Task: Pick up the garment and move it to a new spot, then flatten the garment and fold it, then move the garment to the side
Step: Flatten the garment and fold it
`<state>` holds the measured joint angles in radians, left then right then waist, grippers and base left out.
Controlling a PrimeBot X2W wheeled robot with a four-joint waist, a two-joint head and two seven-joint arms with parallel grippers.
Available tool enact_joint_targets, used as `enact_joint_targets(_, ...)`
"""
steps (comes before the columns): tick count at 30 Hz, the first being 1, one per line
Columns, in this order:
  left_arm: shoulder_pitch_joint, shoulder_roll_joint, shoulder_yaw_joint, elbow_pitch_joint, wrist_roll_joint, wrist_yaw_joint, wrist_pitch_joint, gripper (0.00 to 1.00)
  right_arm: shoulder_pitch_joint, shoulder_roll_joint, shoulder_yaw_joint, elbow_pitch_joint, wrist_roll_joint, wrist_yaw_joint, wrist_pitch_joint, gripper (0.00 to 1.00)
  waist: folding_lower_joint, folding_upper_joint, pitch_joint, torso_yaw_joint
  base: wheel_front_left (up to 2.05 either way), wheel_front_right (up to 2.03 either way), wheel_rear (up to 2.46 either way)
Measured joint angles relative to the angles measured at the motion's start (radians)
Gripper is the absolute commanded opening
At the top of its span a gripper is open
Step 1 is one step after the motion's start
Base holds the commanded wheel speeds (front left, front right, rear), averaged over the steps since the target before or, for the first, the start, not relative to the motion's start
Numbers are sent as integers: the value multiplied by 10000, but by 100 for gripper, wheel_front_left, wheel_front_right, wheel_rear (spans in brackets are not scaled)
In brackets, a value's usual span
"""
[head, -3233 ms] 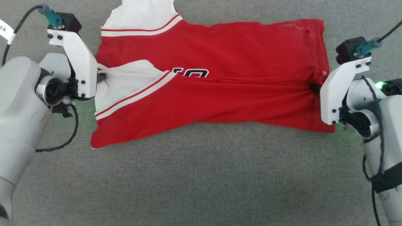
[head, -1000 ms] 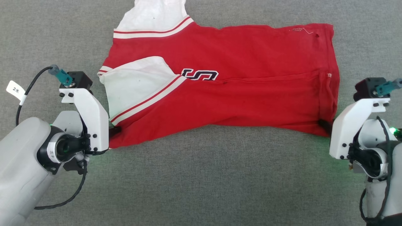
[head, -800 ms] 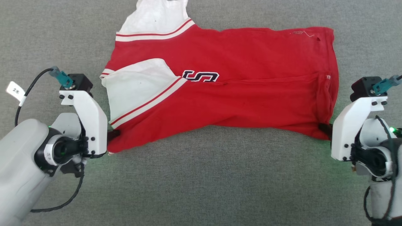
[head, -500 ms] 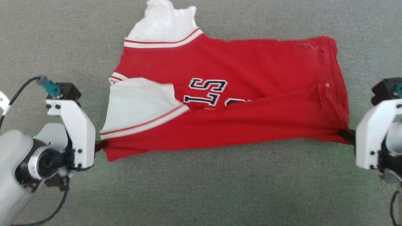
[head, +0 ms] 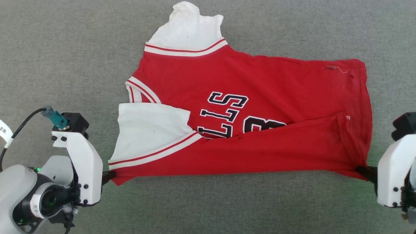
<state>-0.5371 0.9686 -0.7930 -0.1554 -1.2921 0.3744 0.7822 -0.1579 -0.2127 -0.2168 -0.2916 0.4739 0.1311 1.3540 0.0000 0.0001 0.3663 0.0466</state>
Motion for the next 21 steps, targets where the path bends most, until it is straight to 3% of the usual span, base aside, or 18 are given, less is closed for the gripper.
enact_joint_targets(13,-116,-205,8,527,96,-334,-184,0,-164,213,362,495,-167,-2,-556,0,0,0,202,-187,0,0,0)
enact_joint_targets(14,-119,-236,0,589,125,-368,-230,15,-164,224,372,562,-188,-2,-623,0,0,0,199,-190,0,0,0)
enact_joint_targets(15,-121,-265,0,650,136,-384,-267,22,-163,242,391,635,-215,-2,-675,0,0,0,198,-196,0,0,0)
enact_joint_targets(16,-122,-286,-4,717,148,-408,-276,38,-163,255,426,696,-251,-2,-744,4,0,0,201,-206,0,0,0)
enact_joint_targets(17,-122,-307,-17,782,153,-449,-307,64,-165,270,445,746,-282,-2,-834,21,0,0,207,-215,0,0,0)
enact_joint_targets(18,-126,-324,-31,821,178,-479,-349,98,-169,280,454,800,-328,-2,-922,33,0,0,216,-221,0,0,0)
enact_joint_targets(19,-130,-341,-36,853,217,-493,-357,100,-175,288,476,855,-341,-2,-980,41,0,0,222,-224,0,0,0)
enact_joint_targets(20,-142,-351,-36,882,278,-510,-357,100,-184,291,499,888,-353,-2,-1064,66,0,0,225,-228,0,0,0)
enact_joint_targets(21,-174,-347,-33,897,290,-554,-357,100,-198,307,491,915,-357,-2,-1174,100,1,0,227,-233,0,0,0)
